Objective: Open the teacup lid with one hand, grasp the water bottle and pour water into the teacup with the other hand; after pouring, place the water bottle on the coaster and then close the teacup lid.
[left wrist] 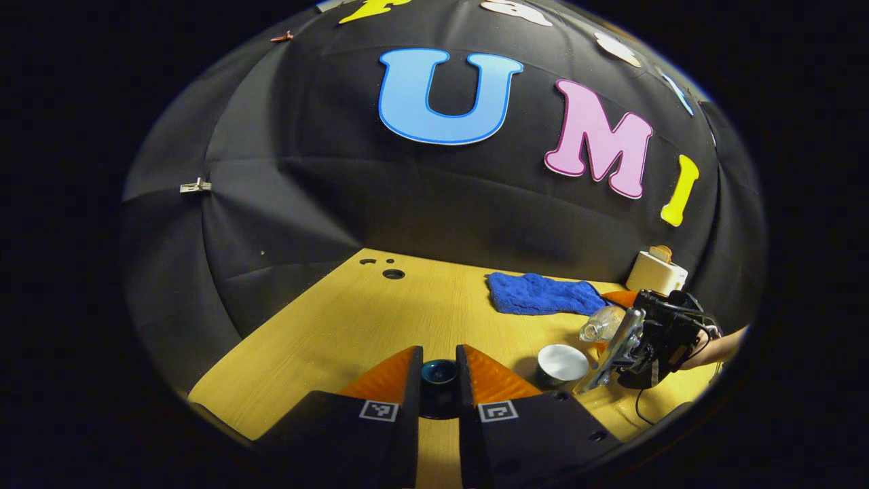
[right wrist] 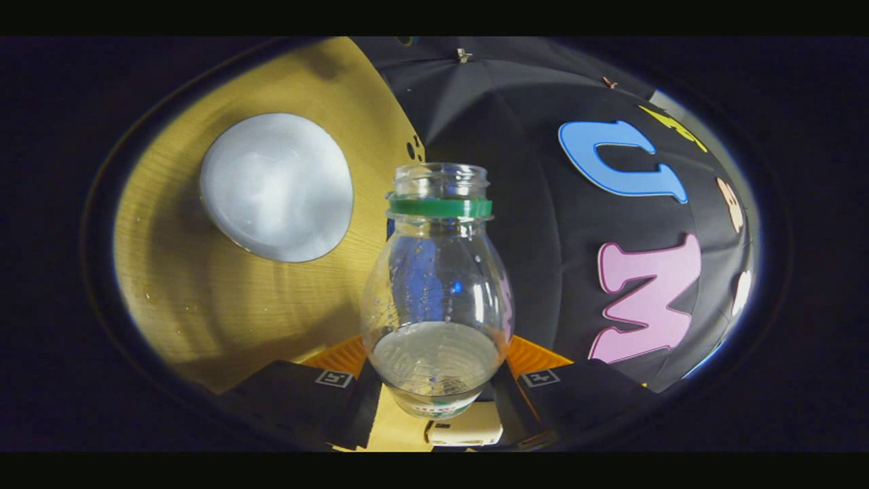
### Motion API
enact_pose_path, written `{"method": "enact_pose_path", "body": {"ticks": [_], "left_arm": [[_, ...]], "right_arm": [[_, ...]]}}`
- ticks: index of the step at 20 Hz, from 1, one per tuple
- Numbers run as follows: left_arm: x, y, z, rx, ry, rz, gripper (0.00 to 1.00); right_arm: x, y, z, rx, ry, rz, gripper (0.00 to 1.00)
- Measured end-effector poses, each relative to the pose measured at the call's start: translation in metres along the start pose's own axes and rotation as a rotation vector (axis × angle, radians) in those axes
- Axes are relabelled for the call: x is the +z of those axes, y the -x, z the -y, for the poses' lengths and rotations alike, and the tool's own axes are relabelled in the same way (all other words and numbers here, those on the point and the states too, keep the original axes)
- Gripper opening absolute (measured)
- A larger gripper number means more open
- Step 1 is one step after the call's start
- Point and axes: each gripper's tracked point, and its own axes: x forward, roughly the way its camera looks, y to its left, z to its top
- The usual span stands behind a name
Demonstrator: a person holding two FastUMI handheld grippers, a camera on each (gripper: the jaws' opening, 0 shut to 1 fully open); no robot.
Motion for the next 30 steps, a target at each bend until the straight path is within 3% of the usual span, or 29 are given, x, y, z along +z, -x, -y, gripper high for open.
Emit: {"method": "enact_pose_path", "body": {"ticks": [11, 12, 21, 22, 23, 24, 30], "left_arm": [[-0.006, -0.005, -0.003, -0.004, -0.024, -0.010, 0.29], [-0.007, -0.005, -0.004, -0.005, -0.024, -0.010, 0.25], [-0.012, -0.001, -0.011, 0.009, -0.031, -0.017, 0.29], [-0.011, 0.000, -0.011, 0.008, -0.031, -0.017, 0.25], [-0.011, 0.001, -0.011, 0.006, -0.028, -0.018, 0.29], [-0.012, 0.002, -0.010, 0.007, -0.028, -0.017, 0.25], [-0.020, 0.005, -0.014, 0.007, -0.035, -0.035, 0.28]], "right_arm": [[0.004, -0.006, -0.002, -0.028, 0.152, 0.055, 0.74], [0.005, -0.006, -0.001, -0.033, 0.163, 0.062, 0.71], [0.012, -0.008, 0.006, -0.066, 0.243, 0.110, 0.77], [0.013, -0.008, 0.007, -0.071, 0.258, 0.116, 0.73], [0.013, -0.009, 0.008, -0.072, 0.270, 0.120, 0.73], [0.013, -0.010, 0.008, -0.064, 0.273, 0.124, 0.73], [0.008, -0.011, 0.007, -0.067, 0.321, 0.147, 0.74]]}}
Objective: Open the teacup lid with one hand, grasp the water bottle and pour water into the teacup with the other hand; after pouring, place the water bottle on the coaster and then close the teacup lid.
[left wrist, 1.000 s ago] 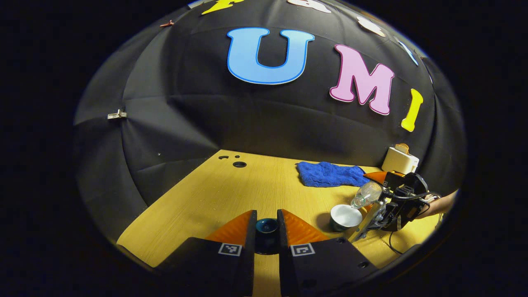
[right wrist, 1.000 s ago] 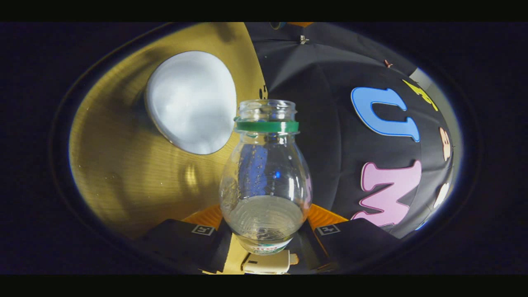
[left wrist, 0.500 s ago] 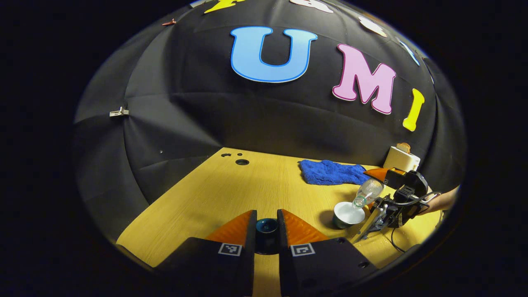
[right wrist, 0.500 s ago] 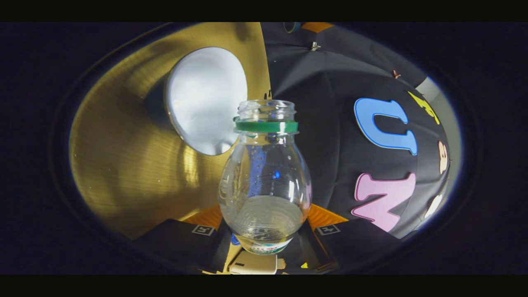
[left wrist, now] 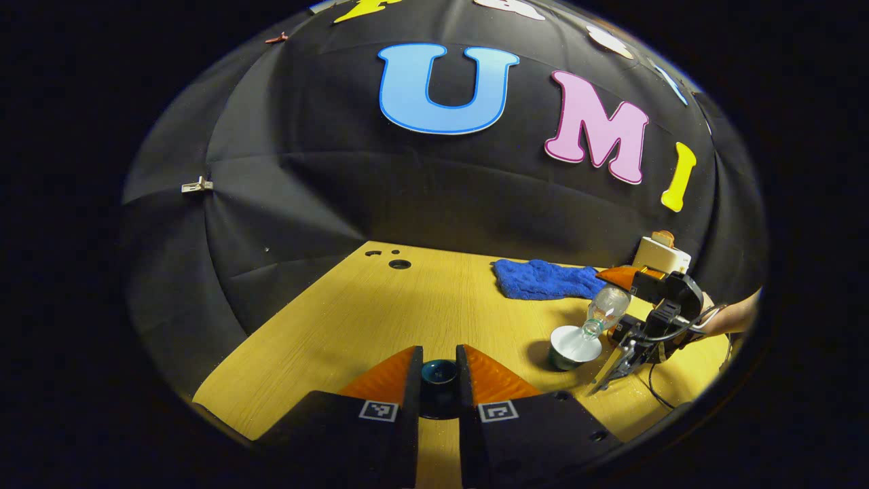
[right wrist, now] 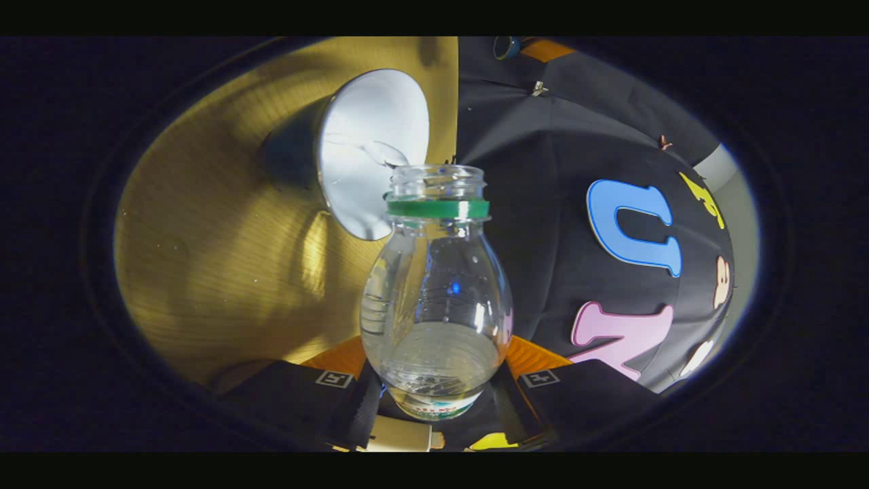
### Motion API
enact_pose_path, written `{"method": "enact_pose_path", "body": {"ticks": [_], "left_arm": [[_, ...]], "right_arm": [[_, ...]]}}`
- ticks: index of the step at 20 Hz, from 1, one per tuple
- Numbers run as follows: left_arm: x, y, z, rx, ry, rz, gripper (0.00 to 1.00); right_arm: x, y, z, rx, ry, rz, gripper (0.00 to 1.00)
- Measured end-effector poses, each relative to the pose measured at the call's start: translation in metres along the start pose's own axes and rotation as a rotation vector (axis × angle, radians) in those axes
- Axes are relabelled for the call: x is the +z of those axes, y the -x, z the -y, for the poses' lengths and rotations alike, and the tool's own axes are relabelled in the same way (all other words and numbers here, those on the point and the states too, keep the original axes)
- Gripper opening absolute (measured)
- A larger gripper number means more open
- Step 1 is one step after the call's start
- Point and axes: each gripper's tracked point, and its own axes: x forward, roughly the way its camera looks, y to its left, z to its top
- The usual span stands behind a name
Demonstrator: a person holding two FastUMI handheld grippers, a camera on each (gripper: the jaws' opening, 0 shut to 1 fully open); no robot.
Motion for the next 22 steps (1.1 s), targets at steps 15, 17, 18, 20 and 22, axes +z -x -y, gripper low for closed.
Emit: {"method": "enact_pose_path", "body": {"ticks": [15, 17, 18, 20, 22], "left_arm": [[-0.003, 0.003, -0.005, 0.009, -0.025, 0.004, 0.28], [-0.001, 0.001, -0.004, 0.010, -0.026, 0.006, 0.29], [-0.001, 0.001, -0.005, 0.010, -0.027, 0.007, 0.29], [-0.001, 0.000, -0.004, 0.009, -0.029, 0.010, 0.29], [0.000, 0.000, -0.005, 0.010, -0.031, 0.009, 0.29]], "right_arm": [[0.007, -0.012, 0.014, -0.035, 0.132, 0.070, 0.74], [0.007, -0.013, 0.017, -0.040, 0.157, 0.077, 0.74], [0.008, -0.012, 0.020, -0.044, 0.171, 0.084, 0.74], [0.008, -0.013, 0.020, -0.042, 0.191, 0.092, 0.74], [0.007, -0.012, 0.021, -0.040, 0.212, 0.098, 0.74]]}}
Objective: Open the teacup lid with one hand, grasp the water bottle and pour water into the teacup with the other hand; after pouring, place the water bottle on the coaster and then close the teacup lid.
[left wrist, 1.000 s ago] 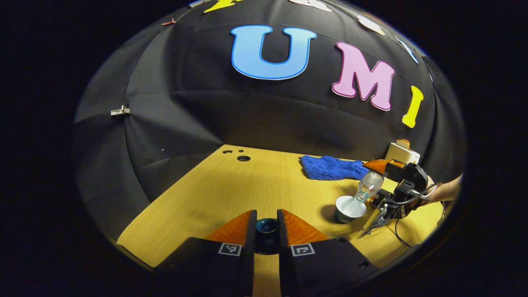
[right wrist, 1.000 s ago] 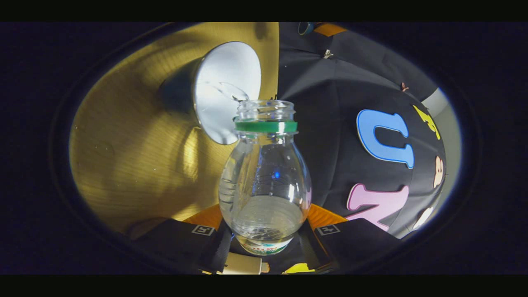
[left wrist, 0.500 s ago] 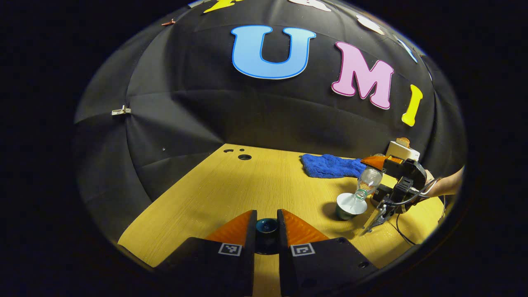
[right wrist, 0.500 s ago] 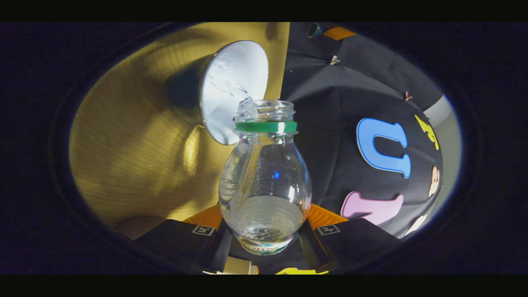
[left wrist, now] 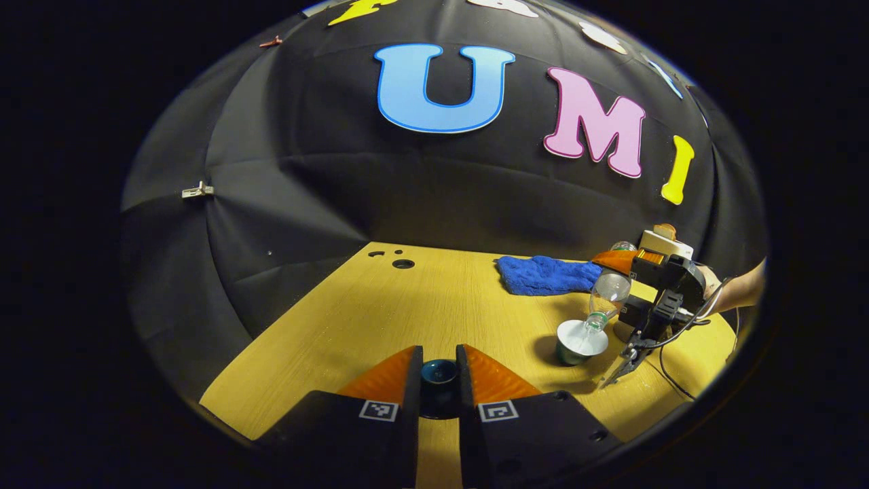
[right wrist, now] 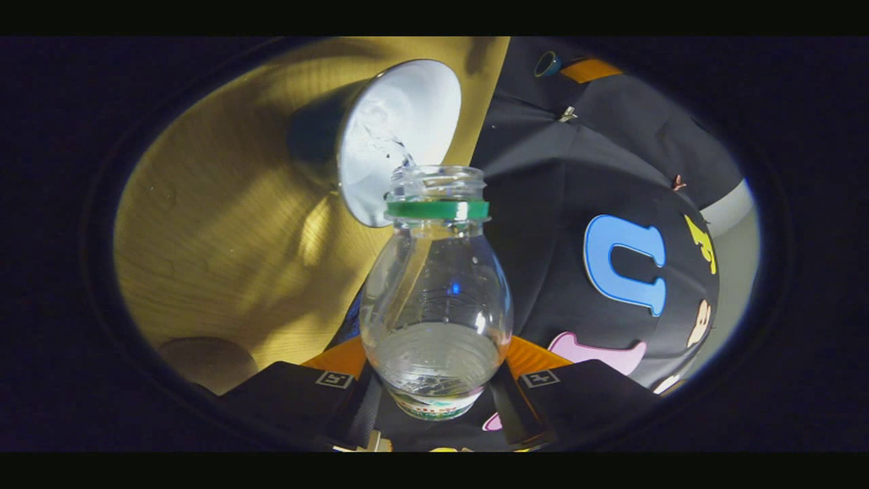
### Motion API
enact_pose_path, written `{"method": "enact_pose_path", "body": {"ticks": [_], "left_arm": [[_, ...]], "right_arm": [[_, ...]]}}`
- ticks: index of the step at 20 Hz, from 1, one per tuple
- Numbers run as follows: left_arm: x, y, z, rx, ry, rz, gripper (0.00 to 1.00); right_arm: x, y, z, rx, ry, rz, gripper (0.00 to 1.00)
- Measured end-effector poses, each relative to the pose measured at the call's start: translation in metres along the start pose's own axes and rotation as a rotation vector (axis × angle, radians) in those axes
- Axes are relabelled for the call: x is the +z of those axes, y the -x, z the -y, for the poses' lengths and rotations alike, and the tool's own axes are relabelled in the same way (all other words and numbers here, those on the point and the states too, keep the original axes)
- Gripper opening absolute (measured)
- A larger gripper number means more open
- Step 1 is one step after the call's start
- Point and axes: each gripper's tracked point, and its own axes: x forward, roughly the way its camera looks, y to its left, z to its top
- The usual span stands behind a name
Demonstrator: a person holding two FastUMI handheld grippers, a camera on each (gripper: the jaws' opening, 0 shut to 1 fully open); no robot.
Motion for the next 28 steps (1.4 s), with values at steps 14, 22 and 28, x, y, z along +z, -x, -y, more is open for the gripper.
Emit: {"method": "enact_pose_path", "body": {"ticks": [14, 22, 28], "left_arm": [[0.007, 0.008, -0.002, 0.006, -0.033, 0.017, 0.29], [0.006, 0.012, -0.004, 0.012, -0.019, 0.016, 0.25], [0.008, 0.016, -0.003, 0.016, -0.027, 0.022, 0.25]], "right_arm": [[0.006, -0.004, 0.021, 0.000, 0.069, 0.047, 0.74], [0.012, -0.004, 0.022, 0.008, 0.087, 0.067, 0.74], [0.016, -0.003, 0.022, 0.006, 0.098, 0.072, 0.74]]}}
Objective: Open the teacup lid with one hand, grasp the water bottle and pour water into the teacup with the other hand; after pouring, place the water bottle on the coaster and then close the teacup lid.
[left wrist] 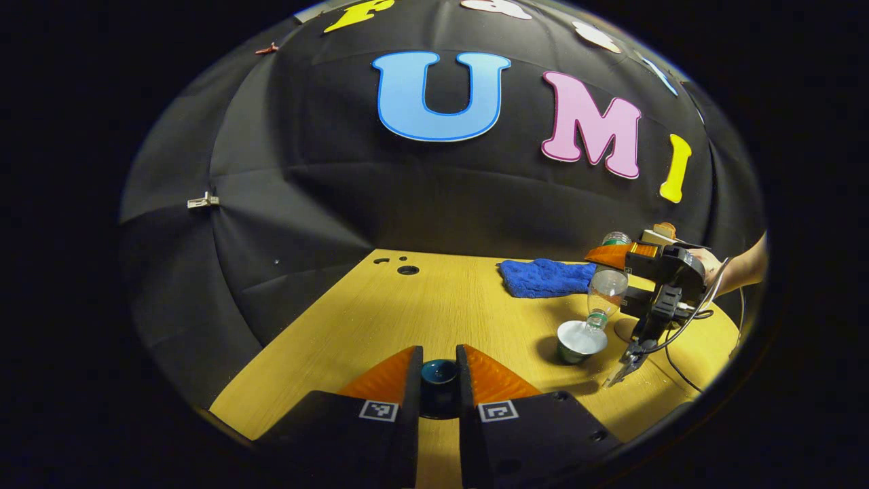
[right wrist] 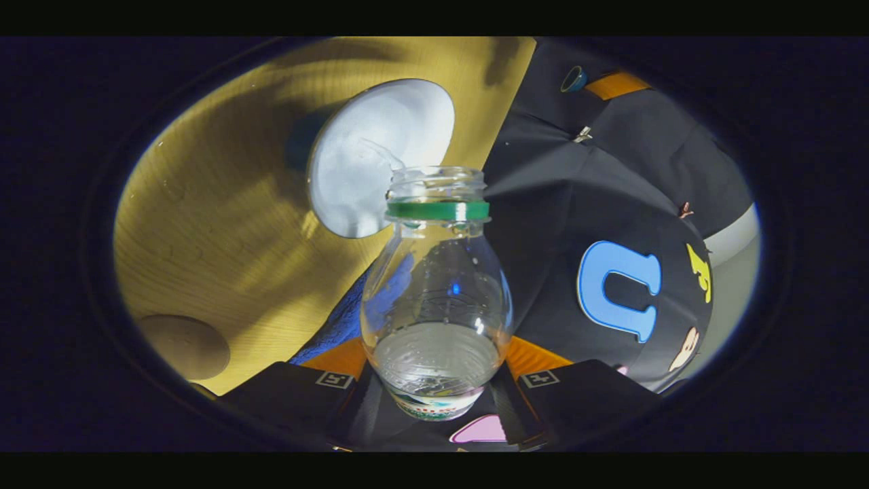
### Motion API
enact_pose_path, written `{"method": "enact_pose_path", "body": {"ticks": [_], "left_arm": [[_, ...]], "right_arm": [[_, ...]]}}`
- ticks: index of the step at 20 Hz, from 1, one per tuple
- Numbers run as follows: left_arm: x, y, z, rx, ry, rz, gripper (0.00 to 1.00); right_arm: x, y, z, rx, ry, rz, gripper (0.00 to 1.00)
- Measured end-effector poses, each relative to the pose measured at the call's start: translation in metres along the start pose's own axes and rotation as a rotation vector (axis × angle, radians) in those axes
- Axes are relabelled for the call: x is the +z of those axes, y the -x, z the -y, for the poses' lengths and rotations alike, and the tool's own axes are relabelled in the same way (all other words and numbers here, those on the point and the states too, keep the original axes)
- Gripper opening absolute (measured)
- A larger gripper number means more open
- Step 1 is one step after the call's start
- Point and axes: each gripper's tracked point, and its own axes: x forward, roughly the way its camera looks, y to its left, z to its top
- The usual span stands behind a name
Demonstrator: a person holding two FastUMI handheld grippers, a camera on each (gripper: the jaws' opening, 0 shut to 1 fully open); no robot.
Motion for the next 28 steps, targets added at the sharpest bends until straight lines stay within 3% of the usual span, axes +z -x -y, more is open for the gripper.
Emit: {"method": "enact_pose_path", "body": {"ticks": [5, 6, 8, 15, 20, 28], "left_arm": [[0.001, 0.002, 0.002, 0.006, -0.004, 0.004, 0.29], [0.002, 0.003, 0.003, 0.007, -0.004, 0.004, 0.24], [0.003, 0.005, 0.005, 0.012, -0.004, 0.006, 0.29], [0.008, 0.014, 0.018, 0.029, 0.037, 0.019, 0.25], [0.013, 0.020, 0.037, 0.038, 0.040, 0.022, 0.29], [0.050, 0.023, 0.073, 0.063, 0.064, 0.066, 0.25]], "right_arm": [[0.000, -0.003, 0.000, -0.004, -0.008, -0.004, 0.74], [0.000, -0.001, 0.000, -0.004, -0.012, -0.004, 0.74], [0.001, 0.000, 0.001, -0.003, -0.026, -0.006, 0.73], [-0.017, 0.019, 0.005, 0.016, -0.309, -0.137, 0.74], [-0.048, 0.045, 0.002, 0.064, -0.610, -0.250, 0.74], [-0.102, 0.112, -0.006, 0.142, -1.227, -0.502, 0.74]]}}
